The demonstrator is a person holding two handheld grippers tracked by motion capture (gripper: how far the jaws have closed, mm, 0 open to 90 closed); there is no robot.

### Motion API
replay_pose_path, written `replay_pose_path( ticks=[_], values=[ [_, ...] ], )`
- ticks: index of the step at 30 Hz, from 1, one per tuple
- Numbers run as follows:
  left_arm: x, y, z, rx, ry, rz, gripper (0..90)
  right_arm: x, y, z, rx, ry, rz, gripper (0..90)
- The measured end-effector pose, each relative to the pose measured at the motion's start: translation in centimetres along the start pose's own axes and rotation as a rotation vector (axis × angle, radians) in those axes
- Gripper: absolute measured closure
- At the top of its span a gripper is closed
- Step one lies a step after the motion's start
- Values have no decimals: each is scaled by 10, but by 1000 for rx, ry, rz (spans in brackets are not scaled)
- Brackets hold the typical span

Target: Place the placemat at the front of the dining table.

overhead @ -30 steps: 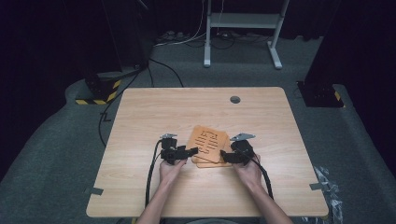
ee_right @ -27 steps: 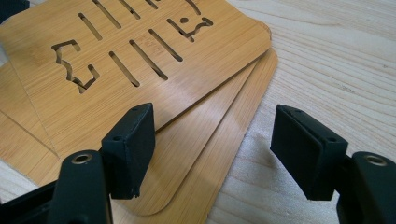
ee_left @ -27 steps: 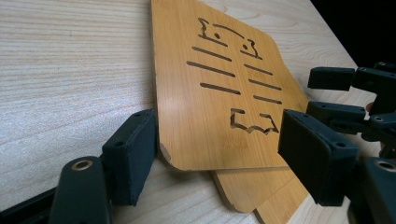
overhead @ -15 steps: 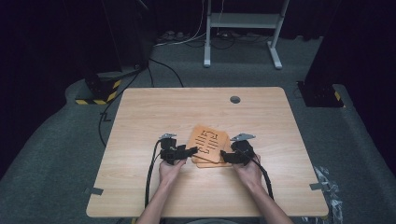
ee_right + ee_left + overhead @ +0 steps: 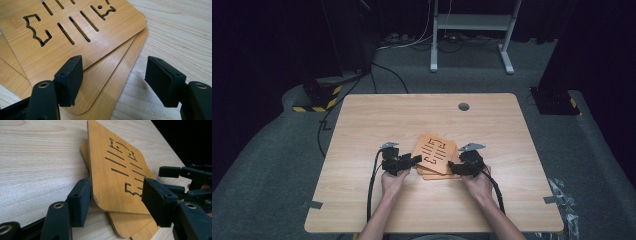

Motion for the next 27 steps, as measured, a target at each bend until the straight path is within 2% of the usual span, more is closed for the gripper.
replay_pose_path(
  ticks=[8, 16, 21, 27],
  values=[
    [-5, 4, 2, -18, -35, 30, 458, 0, 0, 1, -4, -4, 1, 303],
    [-9, 7, 4, -18, -65, 53, 518, 0, 1, 3, -7, -18, 12, 303],
    [-12, 9, 6, -32, -102, 63, 554, 0, 0, 4, -5, -19, 12, 304],
    [-14, 10, 8, -20, -120, 70, 578, 0, 0, 5, -7, -22, 10, 304]
  ],
)
Point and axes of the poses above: each handheld gripper's, and its own axes: x roughly forward along the jaws, y roughly out of its top, z roughly to its right, the point moved 10 cm from there along x, roughly forward along the jaws, and after that the axes turned 11 degrees about -z, right-handed, at the moved point
